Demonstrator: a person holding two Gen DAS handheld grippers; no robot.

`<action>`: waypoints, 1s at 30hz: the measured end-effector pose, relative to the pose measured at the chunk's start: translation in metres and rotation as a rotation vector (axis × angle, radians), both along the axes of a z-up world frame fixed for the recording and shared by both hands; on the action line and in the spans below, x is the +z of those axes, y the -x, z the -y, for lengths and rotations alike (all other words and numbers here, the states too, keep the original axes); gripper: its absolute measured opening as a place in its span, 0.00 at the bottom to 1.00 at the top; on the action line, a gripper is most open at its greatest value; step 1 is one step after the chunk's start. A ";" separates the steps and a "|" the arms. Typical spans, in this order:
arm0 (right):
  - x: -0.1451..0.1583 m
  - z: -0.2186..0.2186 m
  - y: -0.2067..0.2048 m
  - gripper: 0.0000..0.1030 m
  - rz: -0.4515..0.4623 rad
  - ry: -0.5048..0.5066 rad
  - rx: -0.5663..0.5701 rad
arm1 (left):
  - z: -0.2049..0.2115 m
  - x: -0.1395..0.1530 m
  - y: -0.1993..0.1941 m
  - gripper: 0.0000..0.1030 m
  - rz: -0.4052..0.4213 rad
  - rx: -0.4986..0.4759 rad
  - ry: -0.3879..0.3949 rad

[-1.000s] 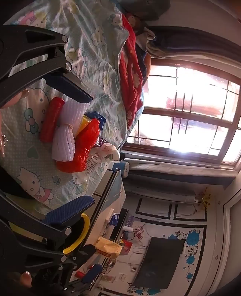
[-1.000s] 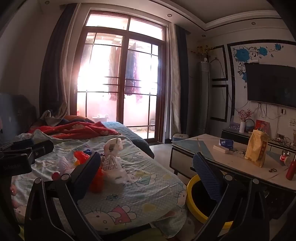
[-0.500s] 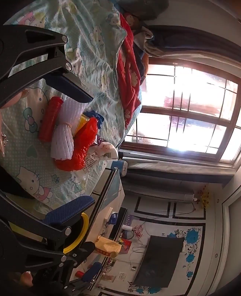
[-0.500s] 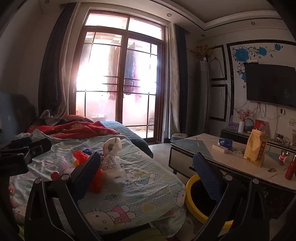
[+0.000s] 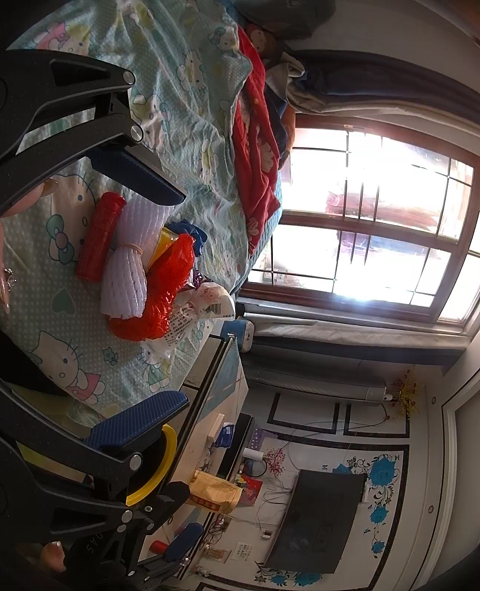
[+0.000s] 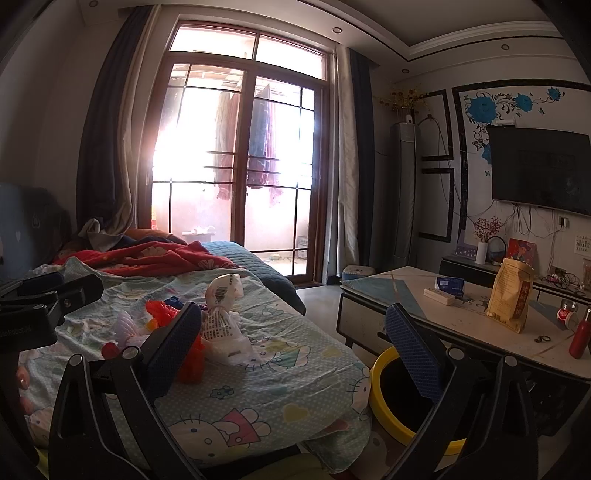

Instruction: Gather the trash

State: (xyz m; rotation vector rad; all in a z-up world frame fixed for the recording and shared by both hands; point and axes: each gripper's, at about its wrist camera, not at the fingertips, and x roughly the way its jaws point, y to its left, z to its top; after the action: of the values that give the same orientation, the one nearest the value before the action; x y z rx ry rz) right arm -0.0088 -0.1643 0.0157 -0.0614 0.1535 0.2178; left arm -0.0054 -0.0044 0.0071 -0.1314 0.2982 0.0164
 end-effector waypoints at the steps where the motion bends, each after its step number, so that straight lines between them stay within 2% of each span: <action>1: 0.000 -0.001 -0.001 0.94 0.000 0.000 -0.001 | 0.000 0.000 0.000 0.90 0.000 0.000 0.000; 30: -0.001 -0.002 -0.003 0.94 -0.006 0.001 0.014 | 0.002 0.003 0.000 0.90 -0.003 0.007 0.006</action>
State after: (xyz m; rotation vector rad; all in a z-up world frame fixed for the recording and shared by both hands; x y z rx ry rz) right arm -0.0060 -0.1627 0.0148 -0.0624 0.1586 0.2321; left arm -0.0057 -0.0064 0.0098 -0.1381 0.3007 0.0222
